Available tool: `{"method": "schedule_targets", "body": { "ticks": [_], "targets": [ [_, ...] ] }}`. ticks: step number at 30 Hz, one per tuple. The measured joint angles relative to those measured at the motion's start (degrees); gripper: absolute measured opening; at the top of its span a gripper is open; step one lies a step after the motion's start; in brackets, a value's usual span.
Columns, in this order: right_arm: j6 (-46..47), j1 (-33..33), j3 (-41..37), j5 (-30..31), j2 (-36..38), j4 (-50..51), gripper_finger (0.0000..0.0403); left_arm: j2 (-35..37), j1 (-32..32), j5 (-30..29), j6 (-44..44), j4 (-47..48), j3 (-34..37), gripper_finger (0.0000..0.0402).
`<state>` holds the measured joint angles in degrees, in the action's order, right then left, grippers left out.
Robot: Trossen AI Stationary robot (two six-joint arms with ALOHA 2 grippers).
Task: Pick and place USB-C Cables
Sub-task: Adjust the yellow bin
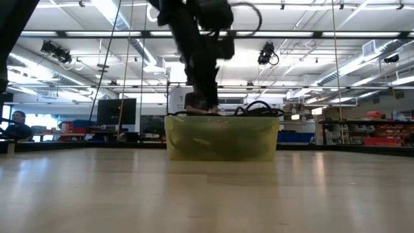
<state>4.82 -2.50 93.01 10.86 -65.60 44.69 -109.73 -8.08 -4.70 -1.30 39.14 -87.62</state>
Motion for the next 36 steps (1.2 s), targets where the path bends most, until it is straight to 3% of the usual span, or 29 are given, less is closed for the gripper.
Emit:
{"method": "schedule_targets", "body": {
  "ticks": [6, 12, 18, 22, 25, 31, 36],
  "targets": [
    [-0.55, -0.49, 0.00, 0.19, 0.00, 0.02, 0.0149, 0.00, 2.20, -1.48, 0.24, 10.15, -13.76, 0.0014],
    [-0.55, -1.87, 0.00, 0.19, 0.00, 1.84, 0.0149, 0.08, 5.19, -12.35, -1.78, 22.25, -27.89, 0.0008],
    [-1.85, -3.97, 0.00, 0.20, 0.00, 3.49, 0.0130, 0.13, 6.29, -21.09, 1.09, 39.03, -35.35, 0.0008],
    [-3.92, -5.25, 0.00, 0.21, 0.00, 6.47, 0.0072, 0.07, 6.28, -24.26, 7.73, 50.96, -35.67, 0.0006],
    [-5.48, -6.35, 0.00, 0.31, 0.01, 8.87, 0.0015, 1.39, 6.75, -26.57, 9.83, 50.07, -33.23, 0.0007],
    [-6.95, -8.68, -0.02, 5.45, 1.16, 14.49, 0.0004, 9.40, 8.70, -28.52, 14.29, 50.47, -23.67, 0.0007],
    [-7.80, -11.14, -0.02, 7.39, 2.86, 16.24, 0.0003, 22.07, 9.82, -32.21, 26.78, 50.67, -10.25, 0.0008]
  ]
}}
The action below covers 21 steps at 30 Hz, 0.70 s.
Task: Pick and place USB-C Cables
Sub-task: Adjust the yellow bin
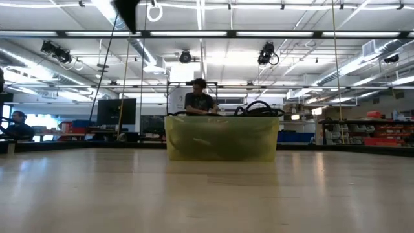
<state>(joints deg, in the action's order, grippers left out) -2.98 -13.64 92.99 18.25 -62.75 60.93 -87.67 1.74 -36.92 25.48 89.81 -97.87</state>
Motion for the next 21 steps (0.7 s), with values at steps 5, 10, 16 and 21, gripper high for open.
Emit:
{"method": "schedule_targets", "body": {
  "ticks": [5, 10, 16, 21],
  "targets": [
    [-0.03, -3.76, -0.22, -1.15, -0.82, -1.29, 0.0002, 13.24, 2.89, -0.34, 14.75, -0.69, 13.22, 0.0008],
    [0.22, -6.75, -6.75, -9.95, -5.82, -5.87, 0.0001, 22.20, 7.17, -1.40, 22.28, -4.84, 21.42, 0.0008],
    [2.42, -8.37, -20.02, -19.44, -14.69, -21.85, 0.0001, 25.75, 10.35, -3.75, 24.75, -7.19, 25.98, 0.0008],
    [6.30, -9.01, -26.61, -28.14, -24.26, -34.66, 0.0000, 25.76, 11.36, -3.77, 24.91, -7.27, 27.13, 0.0008]
  ]
}}
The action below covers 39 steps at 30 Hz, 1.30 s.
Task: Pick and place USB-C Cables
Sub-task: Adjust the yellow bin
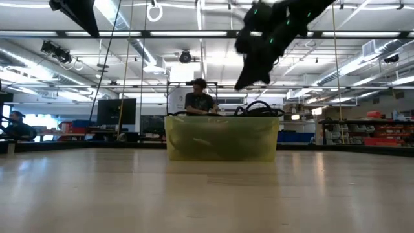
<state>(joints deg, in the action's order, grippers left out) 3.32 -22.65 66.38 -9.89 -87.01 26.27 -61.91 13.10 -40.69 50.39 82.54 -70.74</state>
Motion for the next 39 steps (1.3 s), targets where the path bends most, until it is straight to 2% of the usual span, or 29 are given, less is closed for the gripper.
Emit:
{"method": "schedule_targets", "body": {
  "ticks": [7, 14, 22, 35, 39],
  "targets": [
    [1.26, 0.78, -0.78, -5.63, -11.85, -2.83, 0.0000, 0.00, 0.29, -0.02, -0.78, 0.00, 0.02, 0.0008],
    [2.76, 3.10, -0.76, -10.53, -17.74, -8.27, 0.0000, -0.02, 0.29, -0.02, -1.46, -0.02, 0.02, 0.0008],
    [3.60, 5.01, -0.71, -11.26, -18.91, -10.06, 0.0000, -0.04, 0.27, -0.02, -1.49, -0.07, 0.02, 0.0008],
    [2.63, 3.96, -0.71, -11.30, -18.64, -10.35, 0.0000, -0.07, 0.27, -0.02, -1.55, -0.45, 0.02, 0.0008],
    [2.51, 3.60, -0.71, -10.38, -17.62, -10.43, 0.0000, -0.07, 0.27, -0.02, -4.10, -0.44, 0.02, 0.0008]
  ]
}}
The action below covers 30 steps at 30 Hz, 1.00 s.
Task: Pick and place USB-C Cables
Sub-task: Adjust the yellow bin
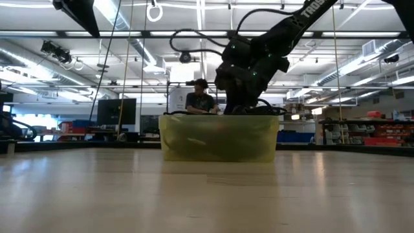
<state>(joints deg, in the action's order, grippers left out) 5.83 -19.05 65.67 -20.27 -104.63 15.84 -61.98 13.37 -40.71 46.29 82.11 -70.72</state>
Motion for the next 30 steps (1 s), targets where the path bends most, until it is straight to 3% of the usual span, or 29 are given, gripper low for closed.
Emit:
{"method": "schedule_targets", "body": {
  "ticks": [5, 9, 13, 19, 24, 30],
  "targets": [
    [-0.04, 0.00, 0.00, 4.50, 5.75, -1.04, 0.0000, 0.00, 0.02, -1.11, -3.36, -0.43, 0.00, 0.0008],
    [-0.79, 0.31, 0.00, 8.97, 13.63, -1.11, 0.0000, 1.05, 1.10, -6.59, -5.29, -4.23, 2.37, 0.0008],
    [-1.75, 1.28, 0.00, 13.73, 23.51, -1.23, 0.0000, 4.96, 2.31, -7.94, -4.42, -13.57, 12.02, 0.0008],
    [-1.04, 1.25, 0.04, 15.22, 34.43, -1.26, 0.0000, 11.16, 3.02, -0.81, -0.14, -31.69, 29.37, 0.0008],
    [1.31, 1.03, 0.07, 14.15, 34.40, -0.98, 0.0000, 12.70, 2.99, 0.75, -0.94, -40.31, 34.39, 0.0008],
    [3.31, 1.05, 0.07, 10.10, 23.29, -1.37, 0.0000, 13.12, 2.93, 0.49, -6.21, -38.88, 30.36, 0.0008]
  ]
}}
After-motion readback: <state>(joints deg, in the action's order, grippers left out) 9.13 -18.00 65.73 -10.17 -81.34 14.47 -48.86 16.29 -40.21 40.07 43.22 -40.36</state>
